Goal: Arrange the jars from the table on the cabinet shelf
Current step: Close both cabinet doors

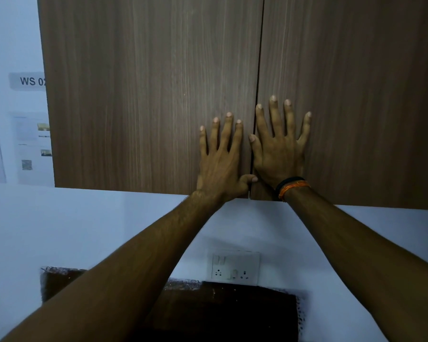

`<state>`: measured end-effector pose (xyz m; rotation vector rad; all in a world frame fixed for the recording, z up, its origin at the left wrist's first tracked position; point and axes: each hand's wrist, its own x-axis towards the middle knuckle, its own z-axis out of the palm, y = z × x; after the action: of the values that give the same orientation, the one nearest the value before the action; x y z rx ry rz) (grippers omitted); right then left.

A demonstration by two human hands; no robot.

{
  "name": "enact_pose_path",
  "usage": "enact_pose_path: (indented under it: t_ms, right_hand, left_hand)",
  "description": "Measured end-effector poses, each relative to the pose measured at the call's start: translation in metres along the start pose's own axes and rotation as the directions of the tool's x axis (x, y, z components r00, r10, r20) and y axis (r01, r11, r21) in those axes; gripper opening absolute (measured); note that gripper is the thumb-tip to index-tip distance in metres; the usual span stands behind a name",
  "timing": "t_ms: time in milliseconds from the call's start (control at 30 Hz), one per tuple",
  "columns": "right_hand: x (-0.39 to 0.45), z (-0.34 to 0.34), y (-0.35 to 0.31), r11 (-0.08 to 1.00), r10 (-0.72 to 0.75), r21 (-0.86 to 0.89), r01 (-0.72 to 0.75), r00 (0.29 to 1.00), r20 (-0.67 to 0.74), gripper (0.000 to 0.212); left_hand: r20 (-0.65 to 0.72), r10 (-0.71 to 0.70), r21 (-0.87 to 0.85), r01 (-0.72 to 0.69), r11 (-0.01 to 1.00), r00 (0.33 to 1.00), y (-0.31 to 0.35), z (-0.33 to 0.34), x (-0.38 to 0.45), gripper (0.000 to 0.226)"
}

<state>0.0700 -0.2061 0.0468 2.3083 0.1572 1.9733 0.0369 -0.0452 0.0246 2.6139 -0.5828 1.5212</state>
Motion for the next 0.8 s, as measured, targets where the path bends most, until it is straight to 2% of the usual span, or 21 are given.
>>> enact_pose_path:
  t_ms: [233,467,800]
  right_hand:
    - [-0.001,-0.002,0.000,1.000,0.004,-0.001,-0.004,1.000,0.025,0.062]
    - [-0.006,-0.016,0.001,0.999,-0.031,-0.026,0.034,0.993,0.117,0.063]
    - [-0.008,-0.049,0.000,1.000,-0.025,0.010,0.023,0.964,0.265,0.068]
  left_hand:
    - [0.028,-0.016,0.026,0.016,1.000,0.999,0.002,0.000,0.000,0.126]
    - [0.058,0.001,0.073,-0.005,0.997,0.998,-0.001,0.000,-0.005,0.115]
    - [0.157,-0.016,0.013,0.014,1.000,0.987,0.006,-0.017,-0.005,0.114]
